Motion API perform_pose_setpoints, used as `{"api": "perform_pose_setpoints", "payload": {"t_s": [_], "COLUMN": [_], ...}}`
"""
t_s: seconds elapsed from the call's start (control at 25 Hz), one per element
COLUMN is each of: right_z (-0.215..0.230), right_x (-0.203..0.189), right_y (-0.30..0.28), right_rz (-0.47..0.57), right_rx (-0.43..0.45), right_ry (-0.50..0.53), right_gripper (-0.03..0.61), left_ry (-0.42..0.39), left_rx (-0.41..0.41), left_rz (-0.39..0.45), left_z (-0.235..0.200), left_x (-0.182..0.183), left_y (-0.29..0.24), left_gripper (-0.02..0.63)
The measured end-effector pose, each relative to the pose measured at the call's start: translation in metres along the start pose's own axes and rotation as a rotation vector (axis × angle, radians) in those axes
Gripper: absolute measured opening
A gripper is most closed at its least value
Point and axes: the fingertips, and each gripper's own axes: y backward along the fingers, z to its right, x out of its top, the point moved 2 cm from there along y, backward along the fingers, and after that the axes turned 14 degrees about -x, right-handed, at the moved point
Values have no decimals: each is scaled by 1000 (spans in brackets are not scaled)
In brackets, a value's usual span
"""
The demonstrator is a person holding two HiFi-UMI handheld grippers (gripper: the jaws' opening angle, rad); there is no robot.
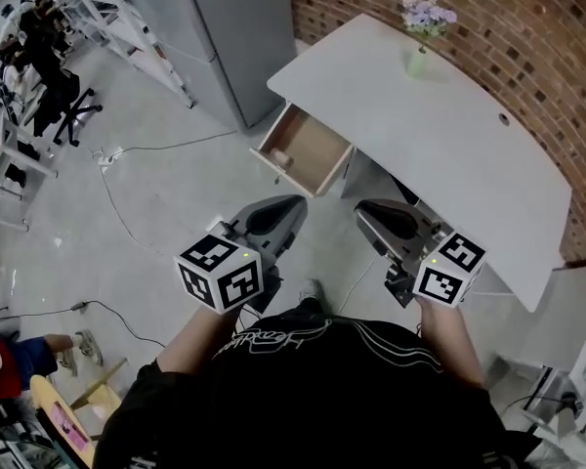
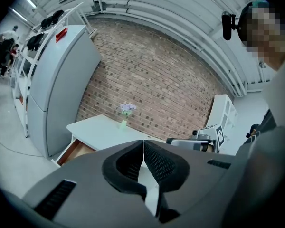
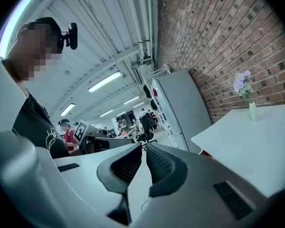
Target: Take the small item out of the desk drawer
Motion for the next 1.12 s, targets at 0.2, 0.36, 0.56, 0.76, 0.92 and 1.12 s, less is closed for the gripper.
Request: {"api": "perform_pose_setpoints", "payload": {"t_s": [0.2, 0.36, 0.56, 0.76, 0.92, 1.12], "right_z": [37, 57, 64, 73, 84, 109], "right_x": [8, 3, -7, -23, -37, -48], "right_y": [-69, -116, -151, -168, -185, -218], "right_rz": [-41, -79, -128, -160, -195, -243], "right_rx": [-7, -14, -10, -3, 2, 21], "right_ry": [-24, -37, -13, -21, -34, -29], "right_gripper": [58, 58, 58, 58, 58, 58], "left_ry": [51, 76, 138, 172, 236, 273], "left_rx": [31, 45, 88, 124, 161, 220], "left_rz": [8, 13, 27, 44, 60, 63], "left_z": [-76, -121, -162, -182, -202, -239], "left_x": [18, 20, 8, -11, -30, -40], "left_y": [-7, -4, 9, 11, 13, 5], "left_gripper": [23, 23, 23, 23, 23, 23]}}
